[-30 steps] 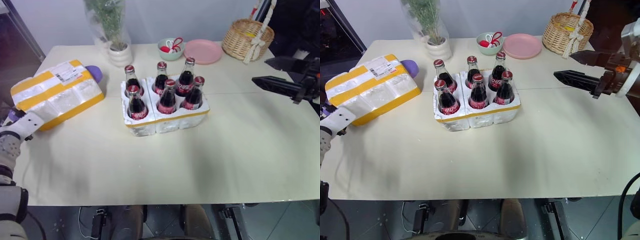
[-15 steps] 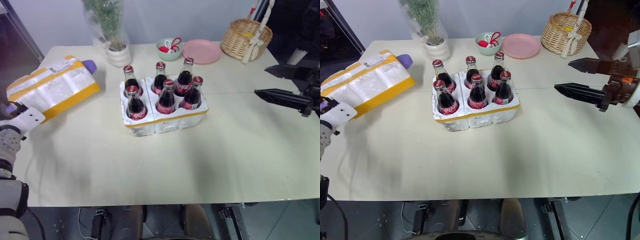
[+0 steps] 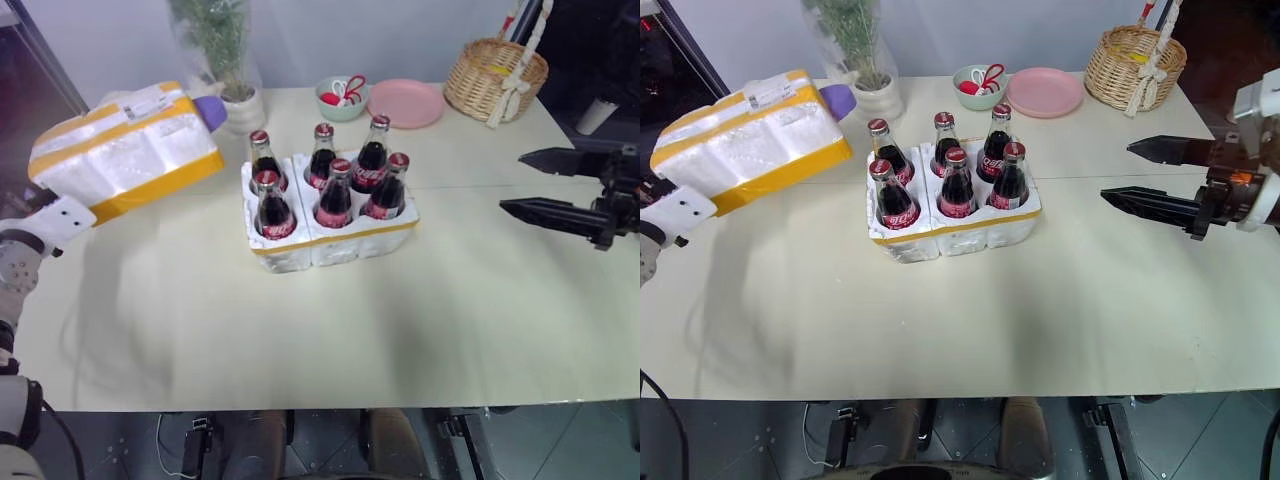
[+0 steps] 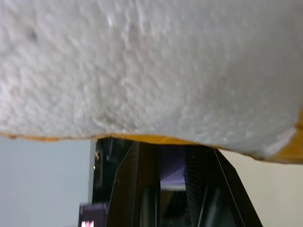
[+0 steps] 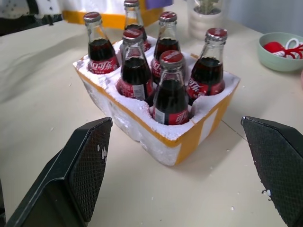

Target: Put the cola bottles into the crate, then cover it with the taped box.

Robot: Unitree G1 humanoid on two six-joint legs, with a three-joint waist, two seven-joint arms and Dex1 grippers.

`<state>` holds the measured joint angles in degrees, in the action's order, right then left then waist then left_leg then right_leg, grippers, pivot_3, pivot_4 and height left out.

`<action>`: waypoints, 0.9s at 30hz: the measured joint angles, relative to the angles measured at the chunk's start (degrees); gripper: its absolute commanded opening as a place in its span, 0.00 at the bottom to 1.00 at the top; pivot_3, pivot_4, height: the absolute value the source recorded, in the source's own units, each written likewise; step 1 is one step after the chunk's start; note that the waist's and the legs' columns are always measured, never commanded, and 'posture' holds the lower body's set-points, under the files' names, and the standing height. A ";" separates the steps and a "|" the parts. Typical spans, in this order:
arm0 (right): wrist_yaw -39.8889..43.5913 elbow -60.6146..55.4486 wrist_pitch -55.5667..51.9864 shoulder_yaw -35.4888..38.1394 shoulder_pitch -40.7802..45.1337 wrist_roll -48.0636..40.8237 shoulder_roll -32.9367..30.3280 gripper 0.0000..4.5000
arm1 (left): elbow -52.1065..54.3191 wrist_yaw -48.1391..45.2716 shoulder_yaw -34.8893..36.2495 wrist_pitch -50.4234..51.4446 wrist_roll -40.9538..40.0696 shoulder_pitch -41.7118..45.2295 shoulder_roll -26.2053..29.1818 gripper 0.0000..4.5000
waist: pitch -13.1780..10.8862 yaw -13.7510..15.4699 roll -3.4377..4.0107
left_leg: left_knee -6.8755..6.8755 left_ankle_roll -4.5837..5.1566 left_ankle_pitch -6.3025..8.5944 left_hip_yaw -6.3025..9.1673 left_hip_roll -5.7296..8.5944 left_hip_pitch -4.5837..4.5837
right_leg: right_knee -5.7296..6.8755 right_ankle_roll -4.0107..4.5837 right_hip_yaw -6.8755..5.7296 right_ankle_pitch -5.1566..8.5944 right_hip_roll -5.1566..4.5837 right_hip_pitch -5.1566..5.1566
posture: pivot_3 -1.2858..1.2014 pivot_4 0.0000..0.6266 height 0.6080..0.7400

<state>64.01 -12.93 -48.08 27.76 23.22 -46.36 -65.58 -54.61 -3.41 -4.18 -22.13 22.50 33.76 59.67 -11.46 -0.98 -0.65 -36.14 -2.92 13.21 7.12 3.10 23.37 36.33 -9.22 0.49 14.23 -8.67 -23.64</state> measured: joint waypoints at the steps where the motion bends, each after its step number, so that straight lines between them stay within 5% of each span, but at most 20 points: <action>1: -0.30 -0.21 0.32 -0.04 0.01 0.00 0.38 1.00 | 3.38 -0.48 0.74 0.79 -0.54 -1.87 0.27 0.05 | 0.00 -0.15 0.00 | 0.01 0.00 0.00 0.00 -0.01 0.00 | 0.00 0.00 0.02 0.00 0.01 -0.01 | 0.52 0.24 0.98; 12: -1.26 -0.17 1.60 -0.13 -1.25 0.02 1.49 1.00 | 18.57 -0.07 5.15 14.01 -1.21 -19.52 -0.72 0.05 | 0.01 0.24 -0.02 | -0.01 0.00 0.00 -0.01 -0.02 -0.01 | 0.00 0.00 0.03 0.00 0.02 0.01 | 0.52 0.24 0.98; 23: 1.10 -0.38 -0.64 2.59 -4.95 -2.82 0.99 1.00 | 25.66 3.10 4.93 20.92 3.24 -22.48 -3.83 0.05 | 0.06 0.40 -0.02 | -0.04 0.00 0.00 -0.01 0.00 -0.09 | 0.00 0.01 0.03 0.00 0.00 0.13 | 0.52 0.24 0.98; 27: 0.92 -0.72 -0.36 3.24 -5.04 -3.25 0.84 1.00 | 24.65 3.87 4.83 21.37 4.05 -21.60 -4.61 0.46 | 0.07 0.32 -0.04 | -0.04 0.00 0.00 -0.01 0.00 -0.09 | 0.00 0.01 0.03 0.00 0.00 0.13 | 0.52 0.24 0.98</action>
<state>64.93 -13.65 -48.44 31.00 18.18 -49.61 -64.74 -29.96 0.45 0.65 -0.77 26.56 12.16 55.06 -11.39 -0.66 -0.69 -36.19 -2.92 13.22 7.11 3.10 23.28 36.33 -9.21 0.53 14.22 -8.67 -23.51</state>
